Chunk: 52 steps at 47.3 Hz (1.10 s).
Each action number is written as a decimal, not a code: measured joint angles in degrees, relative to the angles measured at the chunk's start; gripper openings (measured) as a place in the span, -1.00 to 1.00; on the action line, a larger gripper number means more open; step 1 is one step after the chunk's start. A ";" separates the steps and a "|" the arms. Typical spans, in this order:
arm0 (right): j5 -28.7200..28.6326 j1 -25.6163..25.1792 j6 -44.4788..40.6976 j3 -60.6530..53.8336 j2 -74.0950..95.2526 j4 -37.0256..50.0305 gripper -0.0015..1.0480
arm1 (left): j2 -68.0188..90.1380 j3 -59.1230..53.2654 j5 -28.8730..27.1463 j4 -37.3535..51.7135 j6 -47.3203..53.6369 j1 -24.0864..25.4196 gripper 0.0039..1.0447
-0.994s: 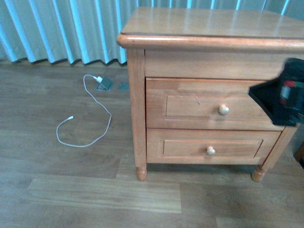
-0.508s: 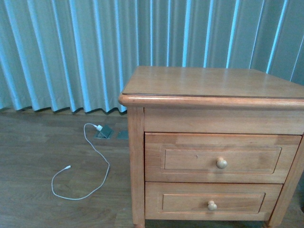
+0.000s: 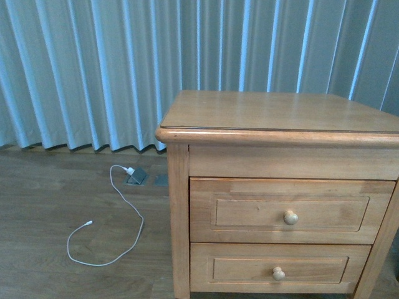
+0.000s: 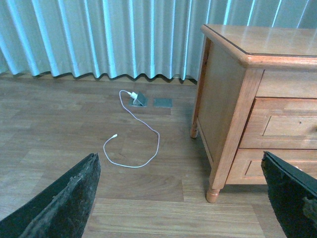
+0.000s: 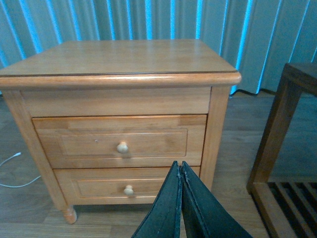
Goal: Put charger into drawer
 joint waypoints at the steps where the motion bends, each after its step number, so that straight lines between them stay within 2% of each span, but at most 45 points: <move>1: -0.15 0.00 -0.04 -0.24 -0.48 -0.35 -0.97 | 0.00 0.00 0.00 0.00 0.00 0.00 0.89; 21: -0.15 -0.11 -0.04 -3.10 -7.69 -4.28 -0.97 | 0.00 0.00 -0.02 0.00 0.00 0.00 0.89; 25: -0.17 -0.11 -0.07 -3.04 -15.32 -13.70 -0.97 | 0.00 0.00 -0.07 0.00 0.00 0.00 0.89; 45: -0.17 -0.11 -0.13 -3.04 -17.18 -14.19 -0.96 | 0.00 0.00 0.00 0.00 0.00 0.00 0.89; 47: -0.17 -0.11 -0.13 -3.04 -17.18 -14.19 -0.85 | 0.00 0.00 0.00 0.00 0.00 0.00 0.89; 52: -0.17 -0.11 -0.13 -3.04 -17.18 -14.19 -0.38 | 0.00 0.00 -0.02 0.00 0.00 0.00 0.89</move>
